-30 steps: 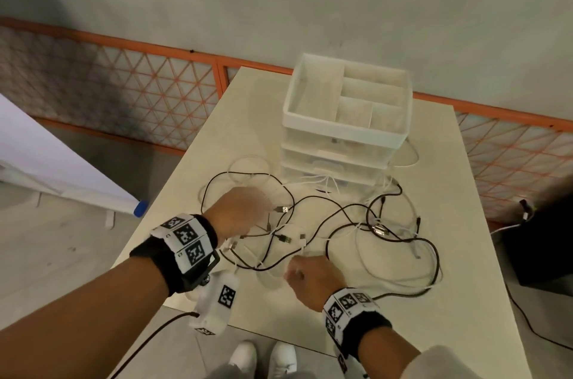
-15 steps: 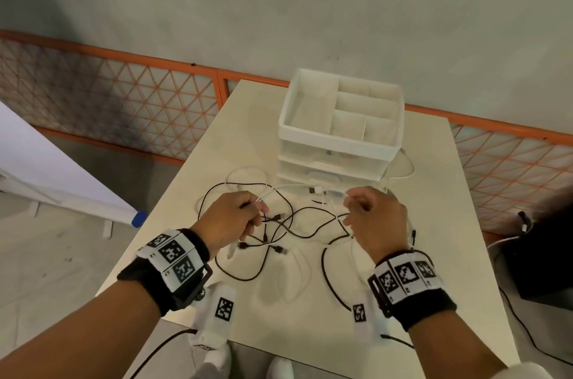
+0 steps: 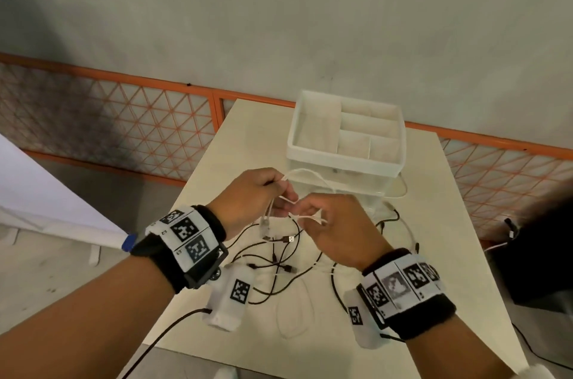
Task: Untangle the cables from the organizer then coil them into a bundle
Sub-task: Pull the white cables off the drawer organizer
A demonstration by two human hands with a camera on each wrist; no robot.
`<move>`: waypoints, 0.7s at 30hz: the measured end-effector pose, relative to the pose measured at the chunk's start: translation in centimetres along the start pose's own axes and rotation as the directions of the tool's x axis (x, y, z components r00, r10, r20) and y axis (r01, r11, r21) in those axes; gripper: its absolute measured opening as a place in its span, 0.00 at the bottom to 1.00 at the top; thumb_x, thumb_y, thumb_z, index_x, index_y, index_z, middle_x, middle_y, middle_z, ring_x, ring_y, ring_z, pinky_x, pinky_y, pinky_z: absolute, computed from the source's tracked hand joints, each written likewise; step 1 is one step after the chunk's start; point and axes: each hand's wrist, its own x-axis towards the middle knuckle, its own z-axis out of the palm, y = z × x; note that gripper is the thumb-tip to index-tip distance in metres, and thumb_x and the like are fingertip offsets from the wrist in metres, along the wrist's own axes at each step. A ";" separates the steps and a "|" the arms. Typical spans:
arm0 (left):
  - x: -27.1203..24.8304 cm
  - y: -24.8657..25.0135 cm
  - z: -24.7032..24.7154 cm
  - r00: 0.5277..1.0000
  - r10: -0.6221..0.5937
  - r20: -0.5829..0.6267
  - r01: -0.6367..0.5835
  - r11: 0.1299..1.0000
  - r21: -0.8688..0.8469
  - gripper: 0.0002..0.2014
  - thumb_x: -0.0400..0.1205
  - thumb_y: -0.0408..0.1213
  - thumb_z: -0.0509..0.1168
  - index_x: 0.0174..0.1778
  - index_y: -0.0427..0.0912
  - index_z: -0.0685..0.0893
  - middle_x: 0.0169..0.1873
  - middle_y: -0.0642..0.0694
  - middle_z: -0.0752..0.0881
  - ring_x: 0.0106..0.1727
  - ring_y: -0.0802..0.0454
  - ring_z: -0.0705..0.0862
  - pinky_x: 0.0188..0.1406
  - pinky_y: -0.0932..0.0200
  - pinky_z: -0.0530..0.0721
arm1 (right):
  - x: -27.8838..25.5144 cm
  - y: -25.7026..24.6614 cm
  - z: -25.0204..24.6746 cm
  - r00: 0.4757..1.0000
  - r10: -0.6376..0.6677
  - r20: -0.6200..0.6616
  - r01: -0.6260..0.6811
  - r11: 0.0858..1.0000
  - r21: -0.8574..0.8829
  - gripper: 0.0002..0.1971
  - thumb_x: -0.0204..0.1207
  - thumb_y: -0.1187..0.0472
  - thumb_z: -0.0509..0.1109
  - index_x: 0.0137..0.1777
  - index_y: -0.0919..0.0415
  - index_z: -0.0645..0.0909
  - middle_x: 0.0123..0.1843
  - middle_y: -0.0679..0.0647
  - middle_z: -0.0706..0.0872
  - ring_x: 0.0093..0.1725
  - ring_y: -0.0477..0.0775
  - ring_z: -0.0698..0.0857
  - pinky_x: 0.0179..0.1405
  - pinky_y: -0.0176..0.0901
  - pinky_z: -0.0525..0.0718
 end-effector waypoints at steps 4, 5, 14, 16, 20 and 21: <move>0.2 -0.1 0.4 0.997 0.009 0.074 -0.027 0.966 0.258 0.10 0.89 0.35 0.57 0.48 0.35 0.81 0.36 0.39 0.89 0.32 0.41 0.88 0.36 0.45 0.85 | 1.7 -1.6 0.6 0.989 0.004 -0.148 0.005 0.998 0.060 0.09 0.73 0.70 0.76 0.48 0.57 0.83 0.41 0.45 0.90 0.43 0.43 0.89 0.41 0.32 0.84; 0.3 -0.2 0.2 0.996 0.011 0.093 -0.040 0.949 0.311 0.11 0.89 0.37 0.56 0.47 0.38 0.81 0.33 0.43 0.87 0.29 0.44 0.83 0.33 0.48 0.80 | 2.0 -1.6 0.2 0.977 0.043 -0.207 -0.033 0.998 0.051 0.08 0.73 0.69 0.76 0.48 0.57 0.83 0.40 0.45 0.89 0.42 0.43 0.88 0.40 0.32 0.84; 0.6 2.4 -5.4 0.981 0.188 -0.049 -0.178 0.970 0.168 0.10 0.85 0.43 0.66 0.40 0.47 0.88 0.18 0.60 0.70 0.23 0.57 0.65 0.26 0.60 0.71 | -1.3 9.3 -1.7 0.669 0.701 -0.247 -0.739 0.663 -0.118 0.07 0.80 0.55 0.69 0.44 0.47 0.87 0.56 0.58 0.91 0.61 0.67 0.85 0.58 0.48 0.82; 1.1 2.4 -6.0 0.979 0.188 -0.085 -0.169 0.967 0.191 0.11 0.85 0.45 0.65 0.43 0.44 0.88 0.19 0.59 0.69 0.24 0.57 0.65 0.26 0.62 0.71 | -1.6 9.8 -2.3 0.625 0.728 -0.282 -0.769 0.636 -0.062 0.08 0.80 0.56 0.68 0.46 0.46 0.89 0.59 0.59 0.91 0.60 0.67 0.87 0.62 0.48 0.83; 2.2 0.6 -6.0 0.992 0.091 -0.084 -0.070 0.973 0.218 0.14 0.87 0.44 0.63 0.41 0.41 0.87 0.20 0.56 0.68 0.24 0.54 0.65 0.25 0.59 0.68 | -0.3 6.5 -6.1 0.641 0.519 -0.565 -0.458 0.850 0.261 0.06 0.80 0.52 0.71 0.43 0.44 0.88 0.35 0.49 0.91 0.34 0.56 0.90 0.46 0.57 0.92; 2.4 0.1 -5.9 0.994 0.061 -0.093 -0.042 0.979 0.200 0.14 0.87 0.42 0.63 0.41 0.39 0.87 0.19 0.55 0.70 0.24 0.53 0.66 0.25 0.59 0.68 | -0.1 5.1 -7.0 0.643 0.459 -0.613 -0.338 0.888 0.311 0.06 0.81 0.50 0.71 0.45 0.44 0.88 0.33 0.47 0.89 0.30 0.53 0.88 0.40 0.55 0.92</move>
